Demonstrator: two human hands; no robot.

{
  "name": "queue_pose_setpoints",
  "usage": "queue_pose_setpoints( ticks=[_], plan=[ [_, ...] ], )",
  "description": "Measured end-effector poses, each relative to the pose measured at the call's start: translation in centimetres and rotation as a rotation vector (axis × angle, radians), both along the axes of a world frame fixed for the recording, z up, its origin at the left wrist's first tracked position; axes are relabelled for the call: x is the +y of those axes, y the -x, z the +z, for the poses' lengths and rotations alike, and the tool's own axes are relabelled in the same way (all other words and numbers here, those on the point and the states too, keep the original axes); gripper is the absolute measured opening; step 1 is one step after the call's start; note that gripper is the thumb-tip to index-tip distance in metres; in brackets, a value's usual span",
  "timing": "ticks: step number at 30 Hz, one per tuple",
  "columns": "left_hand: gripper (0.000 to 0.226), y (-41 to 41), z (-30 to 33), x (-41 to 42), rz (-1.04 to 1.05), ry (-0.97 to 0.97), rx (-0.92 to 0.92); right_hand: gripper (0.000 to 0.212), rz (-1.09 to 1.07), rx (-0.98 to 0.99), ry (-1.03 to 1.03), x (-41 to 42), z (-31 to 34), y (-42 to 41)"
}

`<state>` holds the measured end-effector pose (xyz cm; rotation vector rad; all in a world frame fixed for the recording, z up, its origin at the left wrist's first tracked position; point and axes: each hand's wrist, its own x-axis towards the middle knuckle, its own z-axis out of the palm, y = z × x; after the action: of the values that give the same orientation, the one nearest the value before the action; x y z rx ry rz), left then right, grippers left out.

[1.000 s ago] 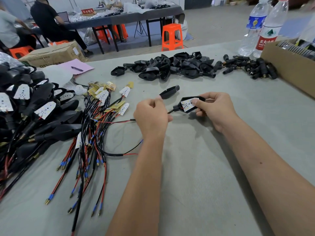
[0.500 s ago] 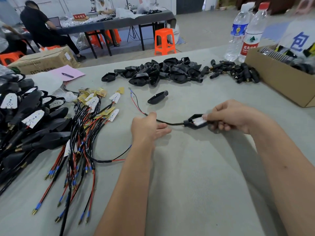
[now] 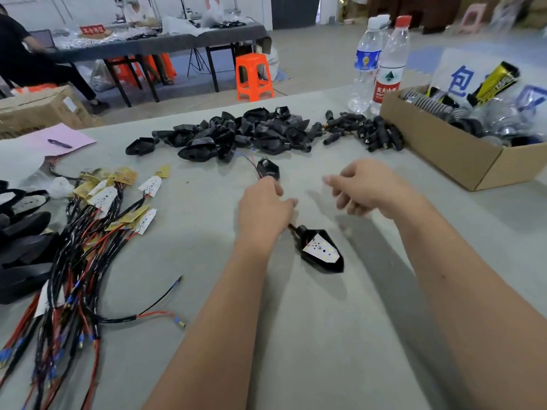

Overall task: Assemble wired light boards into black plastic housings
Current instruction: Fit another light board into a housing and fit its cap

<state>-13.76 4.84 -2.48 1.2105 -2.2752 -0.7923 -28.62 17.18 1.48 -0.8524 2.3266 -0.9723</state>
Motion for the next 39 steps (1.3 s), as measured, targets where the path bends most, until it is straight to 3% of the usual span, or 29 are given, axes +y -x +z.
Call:
queue_pose_setpoints(
  ticks=[3,5,7,10,14,20,25,34,39],
  plan=[
    [0.015,0.4,-0.2,-0.6,0.199,0.052,0.115,0.026,-0.201,0.329,0.036,-2.9,-1.5,3.2],
    [0.025,0.6,-0.2,-1.3,0.298,0.102,0.117,0.019,-0.223,0.482,-0.039,-4.9,-2.5,4.7],
    [0.043,1.2,-0.1,-2.2,0.327,0.117,0.065,0.029,-0.206,0.571,-0.123,-6.9,-3.2,5.9],
    [0.052,2.7,0.1,-3.4,0.304,0.103,0.019,0.044,-0.127,0.603,-0.206,-9.4,-3.9,6.6],
    [0.04,4.9,0.0,-4.2,0.239,0.083,-0.012,0.054,-0.064,0.556,-0.299,-11.7,-3.9,7.4],
    [0.01,7.3,-0.3,-3.7,0.154,0.084,-0.001,0.044,-0.097,0.578,-0.375,-13.0,-4.1,7.2],
    [0.017,8.0,-0.4,-3.7,0.122,0.11,-0.037,0.01,-0.265,0.602,-0.159,-12.6,-4.4,5.9],
    [0.01,7.9,-0.6,-1.5,-0.02,0.194,-0.022,0.023,-0.505,0.549,0.109,-8.4,-5.2,0.2],
    [0.006,6.2,0.1,-0.5,-0.083,0.013,0.147,0.031,-0.652,0.404,0.314,-6.4,-4.7,-4.8]
  ],
)
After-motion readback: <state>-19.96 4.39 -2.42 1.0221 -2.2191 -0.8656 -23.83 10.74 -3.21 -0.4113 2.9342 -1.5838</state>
